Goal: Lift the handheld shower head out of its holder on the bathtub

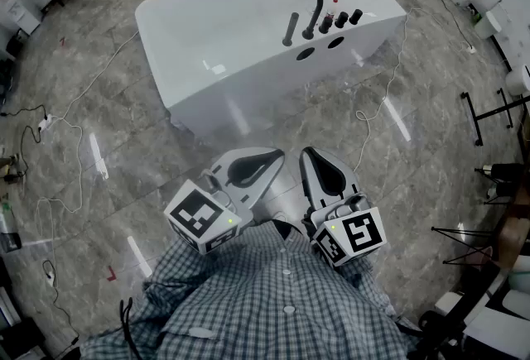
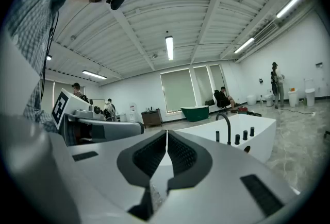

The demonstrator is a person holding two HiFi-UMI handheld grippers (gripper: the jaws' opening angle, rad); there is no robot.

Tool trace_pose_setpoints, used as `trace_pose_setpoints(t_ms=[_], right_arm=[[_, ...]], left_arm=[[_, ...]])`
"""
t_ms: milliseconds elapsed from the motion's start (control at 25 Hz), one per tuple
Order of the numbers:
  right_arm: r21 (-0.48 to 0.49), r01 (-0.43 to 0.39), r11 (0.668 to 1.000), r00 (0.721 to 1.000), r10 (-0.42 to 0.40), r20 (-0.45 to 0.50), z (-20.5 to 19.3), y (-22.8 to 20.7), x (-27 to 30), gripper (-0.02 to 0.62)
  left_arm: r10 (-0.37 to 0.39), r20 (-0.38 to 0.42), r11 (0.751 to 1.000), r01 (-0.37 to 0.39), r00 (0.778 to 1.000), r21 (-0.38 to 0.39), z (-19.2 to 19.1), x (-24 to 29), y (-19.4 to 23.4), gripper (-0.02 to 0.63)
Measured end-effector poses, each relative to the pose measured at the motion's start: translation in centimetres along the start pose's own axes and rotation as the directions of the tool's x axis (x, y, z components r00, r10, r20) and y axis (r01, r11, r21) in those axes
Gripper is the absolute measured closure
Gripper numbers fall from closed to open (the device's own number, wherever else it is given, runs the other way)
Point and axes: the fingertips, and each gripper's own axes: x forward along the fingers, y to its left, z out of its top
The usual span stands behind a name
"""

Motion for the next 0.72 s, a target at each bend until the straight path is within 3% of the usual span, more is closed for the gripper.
trace_pose_setpoints(t_ms=[560,720], right_arm=[[-0.002,-0.004,1.0,1.0,0.004,0.007,-0.2,-0.6,-0.1,0.572],[-0.045,-0.029,0.999,0.999,0.03,0.024,0.5,0.0,-0.4,0.572]], left_arm=[[-0.006,0.001,1.0,0.006,1.0,-0.004,-0.3,0.7,-0.3,0.595],[-0.001,-0.001,1.0,0.001,1.0,-0.004,-0.2,0.7,-0.5,0.595]])
